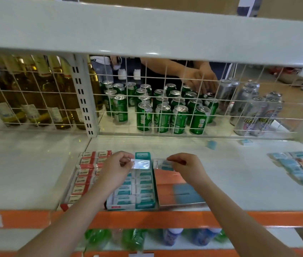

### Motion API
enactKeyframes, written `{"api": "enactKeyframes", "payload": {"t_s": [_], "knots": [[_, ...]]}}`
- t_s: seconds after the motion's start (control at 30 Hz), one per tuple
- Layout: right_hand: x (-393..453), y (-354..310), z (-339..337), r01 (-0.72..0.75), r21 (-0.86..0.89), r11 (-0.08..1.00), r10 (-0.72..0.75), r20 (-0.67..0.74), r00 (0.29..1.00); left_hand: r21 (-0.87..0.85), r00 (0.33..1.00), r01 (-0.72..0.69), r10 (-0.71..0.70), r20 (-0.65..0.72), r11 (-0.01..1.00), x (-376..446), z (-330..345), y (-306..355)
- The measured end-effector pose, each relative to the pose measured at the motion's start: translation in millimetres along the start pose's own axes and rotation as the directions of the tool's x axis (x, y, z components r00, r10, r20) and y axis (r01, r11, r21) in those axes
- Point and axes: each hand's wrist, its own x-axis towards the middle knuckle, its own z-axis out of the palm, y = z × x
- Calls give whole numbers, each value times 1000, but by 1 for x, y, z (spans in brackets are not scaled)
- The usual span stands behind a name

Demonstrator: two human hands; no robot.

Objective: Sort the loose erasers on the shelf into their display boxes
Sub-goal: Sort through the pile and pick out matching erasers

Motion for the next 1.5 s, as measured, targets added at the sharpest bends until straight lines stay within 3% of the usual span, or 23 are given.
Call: {"api": "enactKeyframes", "payload": {"t_s": [0.33, 0.57, 0.7, 0.93, 1.23, 1.5], "knots": [[9, -15, 47, 20, -170, 985, -3, 100, 995, 298, 998, -55, 60, -6, 953, -2, -25, -21], [13, -22, 53, 148, -442, 885, -95, 139, 986, 565, 973, -224, 210, 91, 794, -2, -31, -20], [16, -25, 52, 212, -565, 797, -97, 227, 969, 552, 941, -329, 220, 255, 766, 7, -35, -24], [28, -28, 57, 278, -510, 814, -116, 327, 938, 572, 871, -427, 149, 468, 700, 29, -36, -23], [41, -21, 69, 281, -491, 825, -204, 204, 957, 573, 901, -398, 188, 390, 716, 40, -27, -25], [39, -12, 61, 279, -477, 833, -214, 187, 959, 573, 927, -344, 173, 332, 743, 39, -19, -20]]}}
